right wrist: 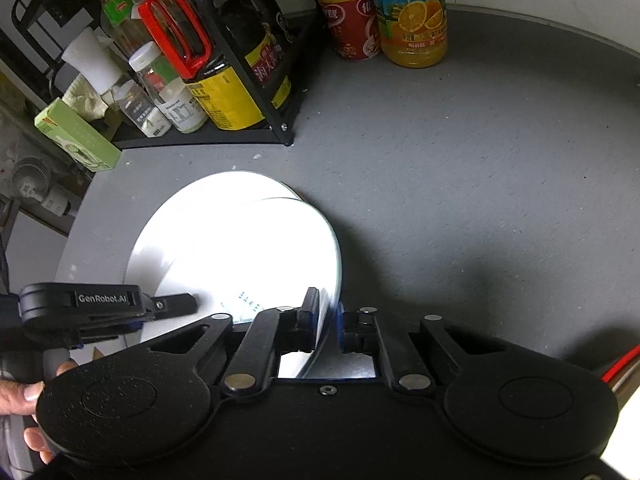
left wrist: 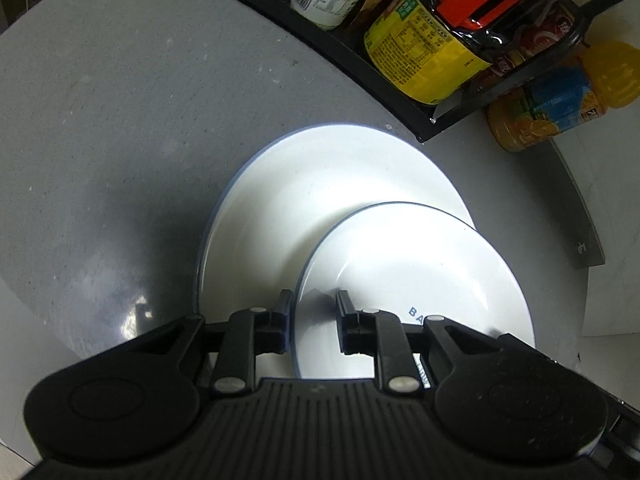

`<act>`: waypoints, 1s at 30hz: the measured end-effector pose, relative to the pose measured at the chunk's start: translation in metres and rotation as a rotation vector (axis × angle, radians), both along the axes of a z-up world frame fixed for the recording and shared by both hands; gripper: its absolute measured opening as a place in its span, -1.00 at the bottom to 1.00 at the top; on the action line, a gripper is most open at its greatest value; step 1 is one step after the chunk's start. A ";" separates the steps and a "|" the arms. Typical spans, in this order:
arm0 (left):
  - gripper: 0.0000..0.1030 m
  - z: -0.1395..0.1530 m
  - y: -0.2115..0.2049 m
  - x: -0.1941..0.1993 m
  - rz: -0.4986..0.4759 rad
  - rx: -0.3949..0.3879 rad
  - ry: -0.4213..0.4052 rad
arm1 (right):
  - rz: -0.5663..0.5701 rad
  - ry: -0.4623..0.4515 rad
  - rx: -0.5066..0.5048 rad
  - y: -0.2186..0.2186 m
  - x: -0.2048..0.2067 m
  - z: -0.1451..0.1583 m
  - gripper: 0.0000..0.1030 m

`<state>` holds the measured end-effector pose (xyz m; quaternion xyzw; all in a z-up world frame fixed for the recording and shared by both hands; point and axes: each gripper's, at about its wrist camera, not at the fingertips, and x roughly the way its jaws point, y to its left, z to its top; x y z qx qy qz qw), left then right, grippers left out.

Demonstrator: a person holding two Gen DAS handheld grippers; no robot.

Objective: Organize plates and bowls
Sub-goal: 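Lower the 'BAKERY' plate onto the 'Sweet' plate with both tools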

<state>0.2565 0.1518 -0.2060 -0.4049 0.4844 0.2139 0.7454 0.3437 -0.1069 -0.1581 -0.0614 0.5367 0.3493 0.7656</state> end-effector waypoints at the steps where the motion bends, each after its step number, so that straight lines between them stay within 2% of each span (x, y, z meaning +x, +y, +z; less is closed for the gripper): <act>1: -0.63 0.000 0.001 0.002 -0.001 0.000 0.003 | -0.002 0.001 0.000 0.000 0.001 0.000 -0.84; 4: -0.63 0.000 0.005 0.004 0.013 -0.028 0.023 | -0.010 0.003 0.006 0.002 0.002 -0.002 -0.86; 7: -0.62 0.004 0.007 0.002 0.037 -0.009 0.053 | -0.005 0.010 0.024 0.003 0.002 -0.004 -0.87; 14: -0.62 0.014 0.010 -0.002 0.041 0.006 0.038 | -0.015 0.020 0.010 0.009 0.006 -0.010 -0.83; 16: -0.50 0.018 0.011 -0.004 0.047 0.022 0.048 | -0.019 0.022 0.006 0.010 0.006 -0.013 -0.81; 17: -0.37 0.019 0.012 -0.004 0.048 0.031 0.068 | -0.022 0.025 0.007 0.011 0.007 -0.014 -0.81; 19: -0.31 0.019 0.015 -0.005 0.057 0.014 0.071 | -0.026 0.032 0.010 0.013 0.008 -0.016 -0.80; 23: -0.26 0.021 0.017 -0.007 0.069 0.019 0.080 | -0.035 0.025 -0.006 0.015 0.011 -0.022 -0.52; 30: -0.24 0.020 0.012 -0.004 0.052 0.065 0.098 | -0.049 0.069 0.018 0.012 0.015 -0.035 -0.32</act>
